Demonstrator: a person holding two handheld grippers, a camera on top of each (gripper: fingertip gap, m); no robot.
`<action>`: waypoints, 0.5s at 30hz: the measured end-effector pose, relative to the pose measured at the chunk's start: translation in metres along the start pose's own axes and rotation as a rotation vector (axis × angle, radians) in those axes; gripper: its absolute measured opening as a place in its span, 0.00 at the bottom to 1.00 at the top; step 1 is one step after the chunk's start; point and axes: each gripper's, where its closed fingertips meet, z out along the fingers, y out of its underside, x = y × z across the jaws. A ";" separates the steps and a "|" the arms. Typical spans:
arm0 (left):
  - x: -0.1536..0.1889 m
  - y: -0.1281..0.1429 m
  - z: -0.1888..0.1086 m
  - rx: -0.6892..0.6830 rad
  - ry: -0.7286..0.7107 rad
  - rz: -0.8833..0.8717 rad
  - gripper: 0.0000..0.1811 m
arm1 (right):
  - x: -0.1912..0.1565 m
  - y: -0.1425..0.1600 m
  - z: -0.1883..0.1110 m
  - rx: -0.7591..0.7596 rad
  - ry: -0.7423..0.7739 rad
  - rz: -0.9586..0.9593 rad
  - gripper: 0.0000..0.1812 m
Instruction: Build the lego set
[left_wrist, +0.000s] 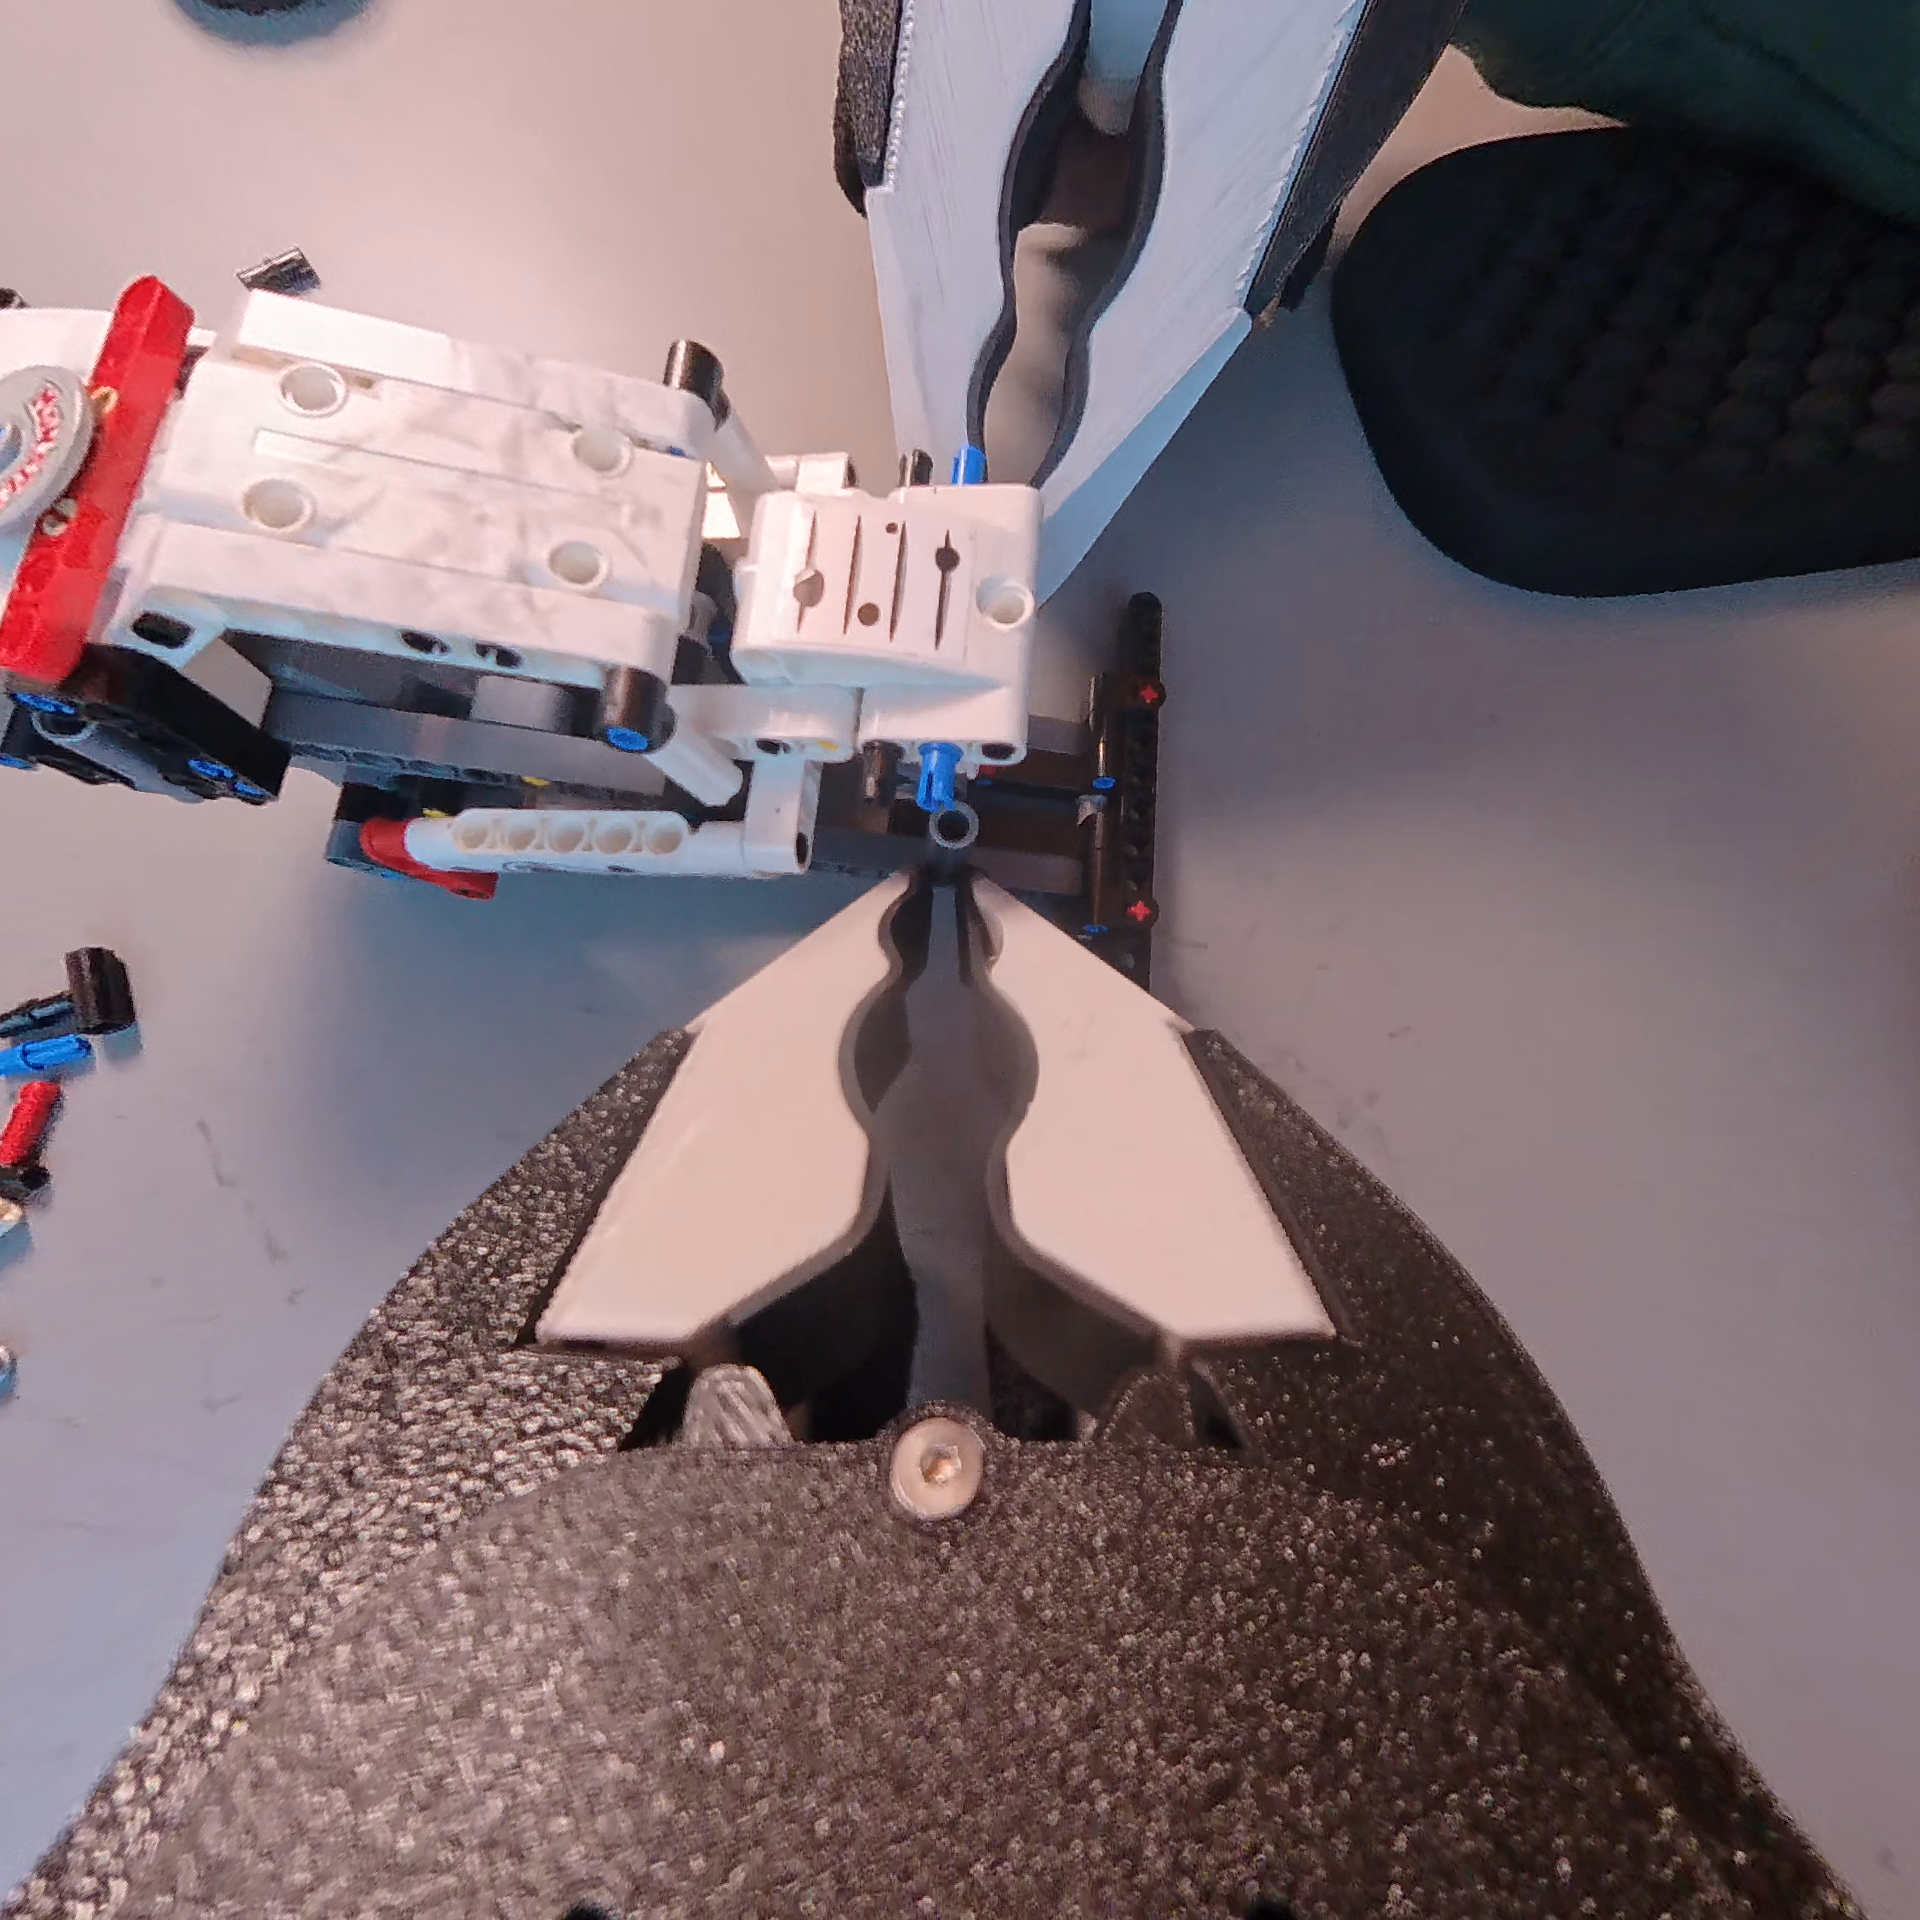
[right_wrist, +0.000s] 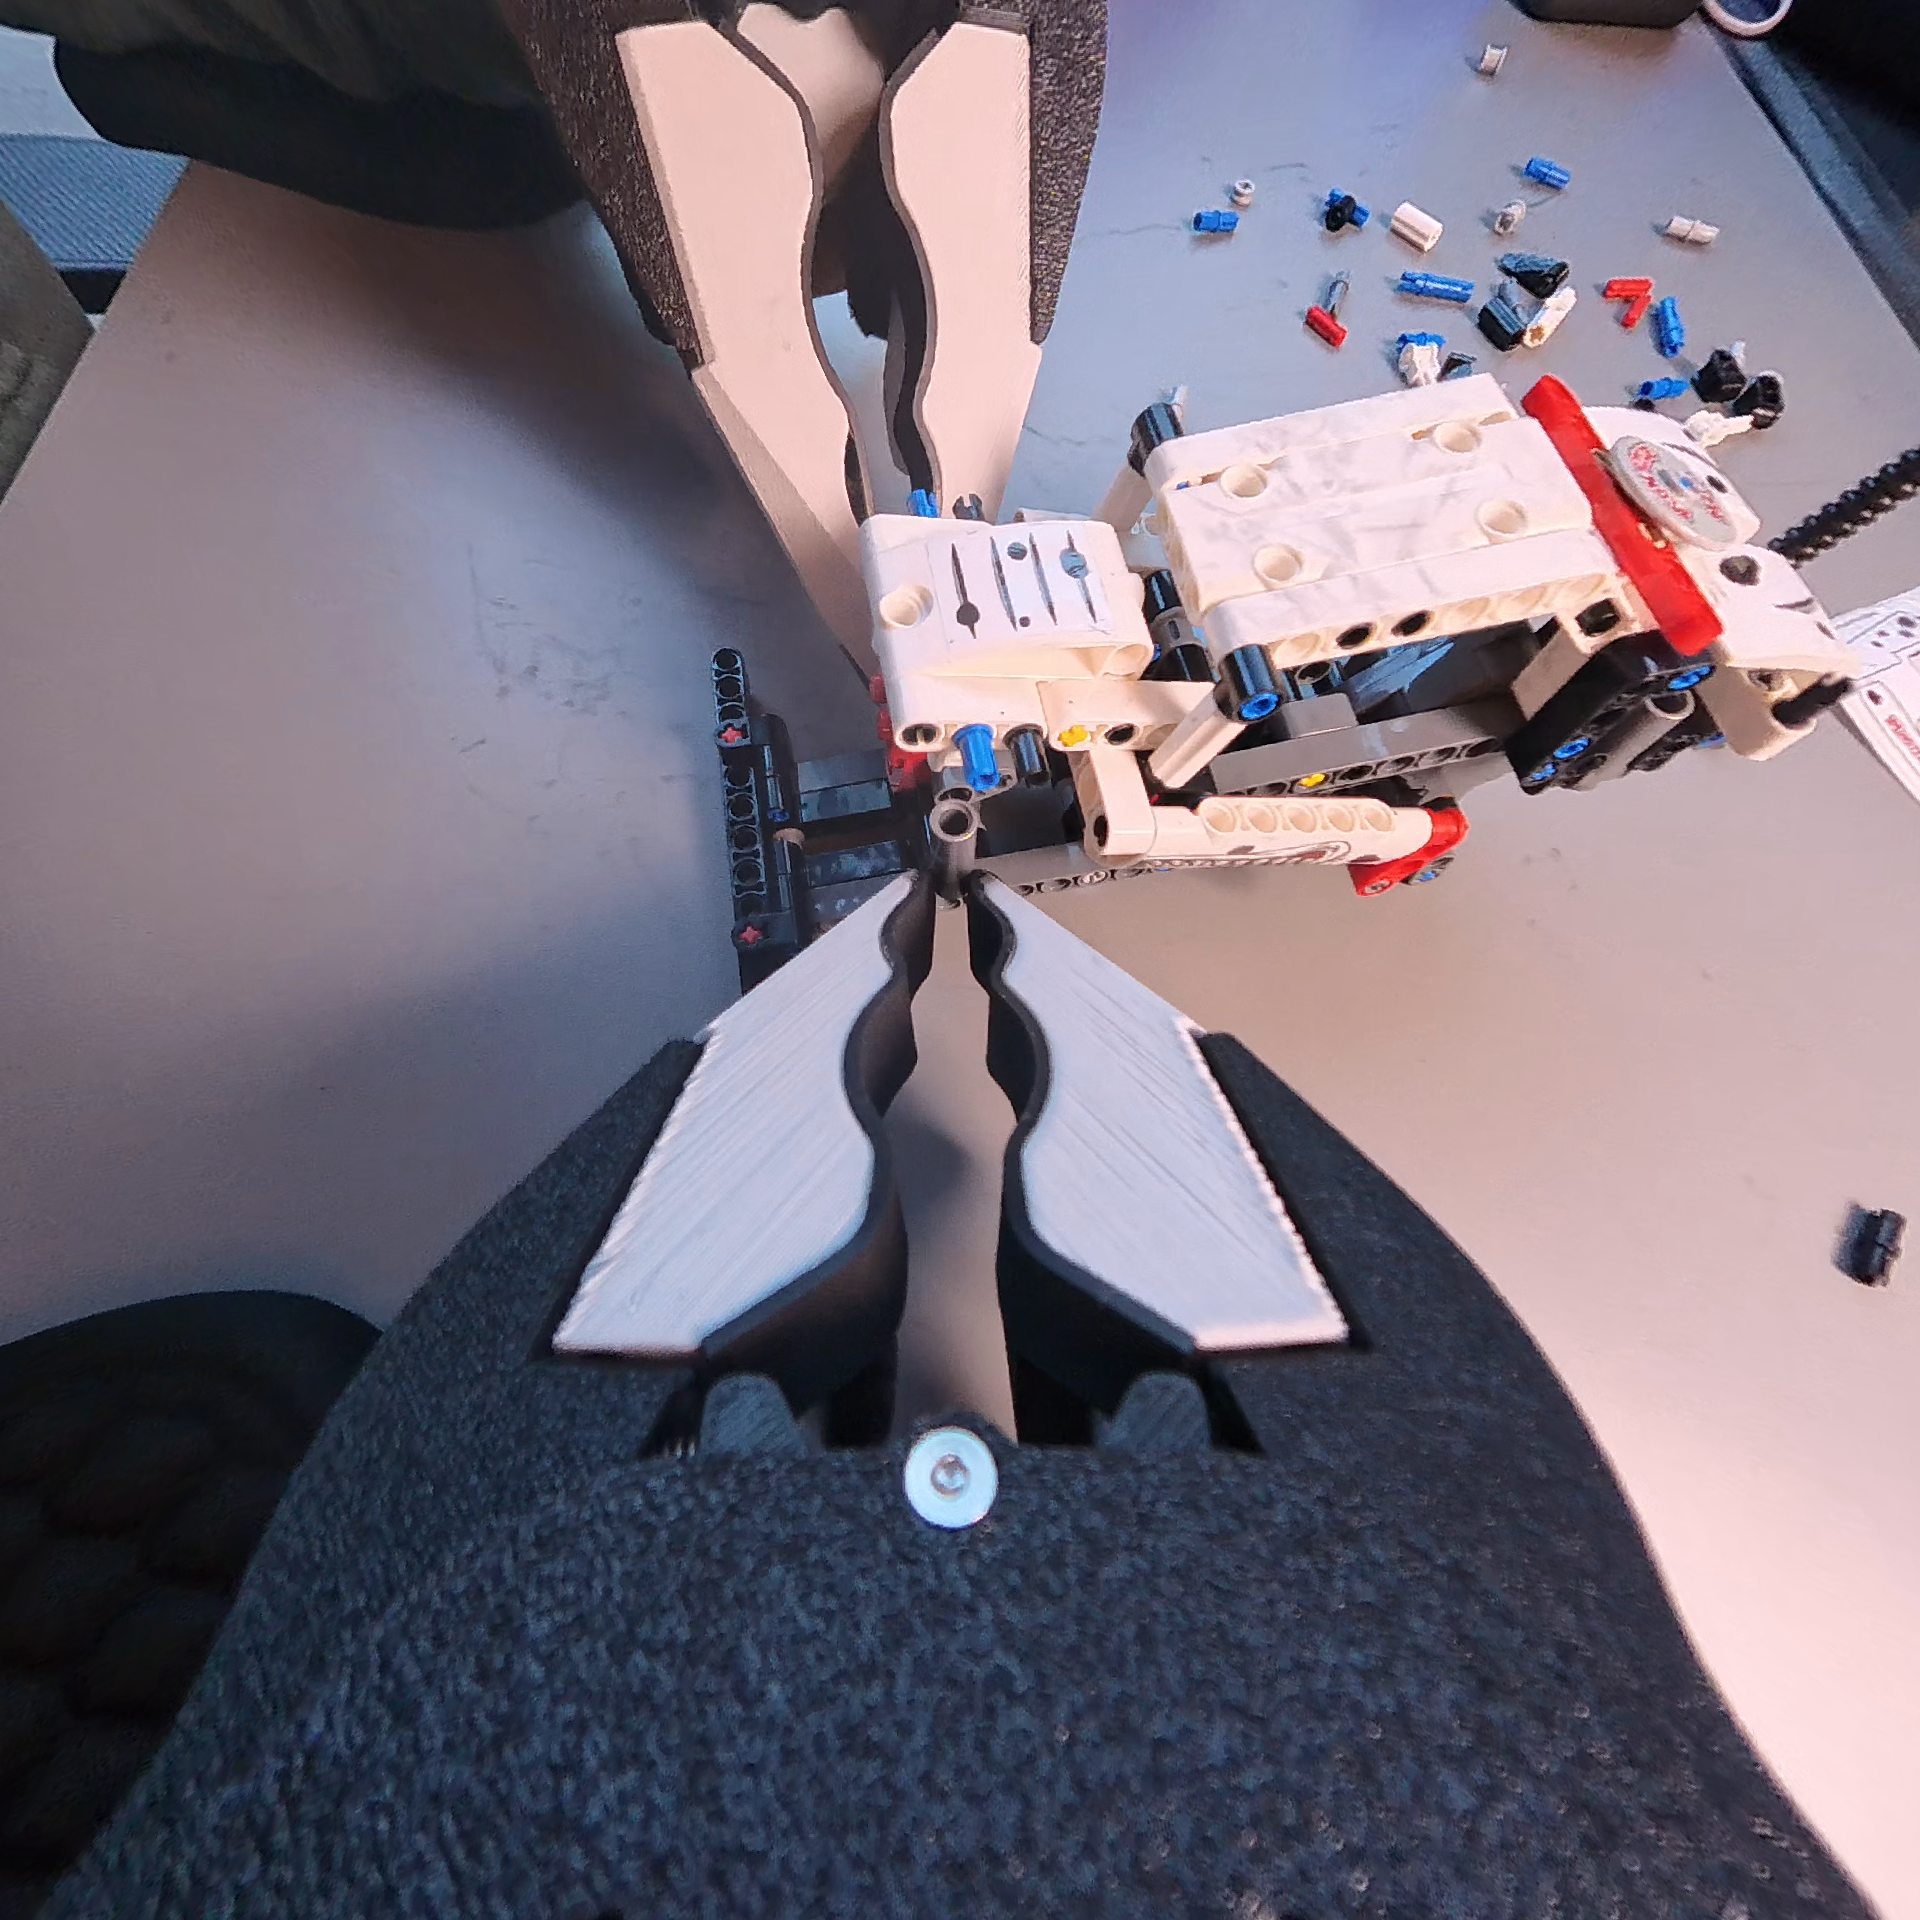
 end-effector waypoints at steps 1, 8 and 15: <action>0.000 0.000 0.000 -0.005 0.000 0.003 0.01 | 0.000 0.000 0.000 -0.003 -0.002 -0.002 0.02; -0.001 -0.002 0.002 -0.027 0.008 0.033 0.01 | 0.003 0.001 -0.001 -0.034 -0.001 -0.025 0.02; -0.002 -0.003 0.004 -0.022 0.030 0.030 0.01 | 0.005 0.002 -0.002 -0.039 0.008 -0.018 0.03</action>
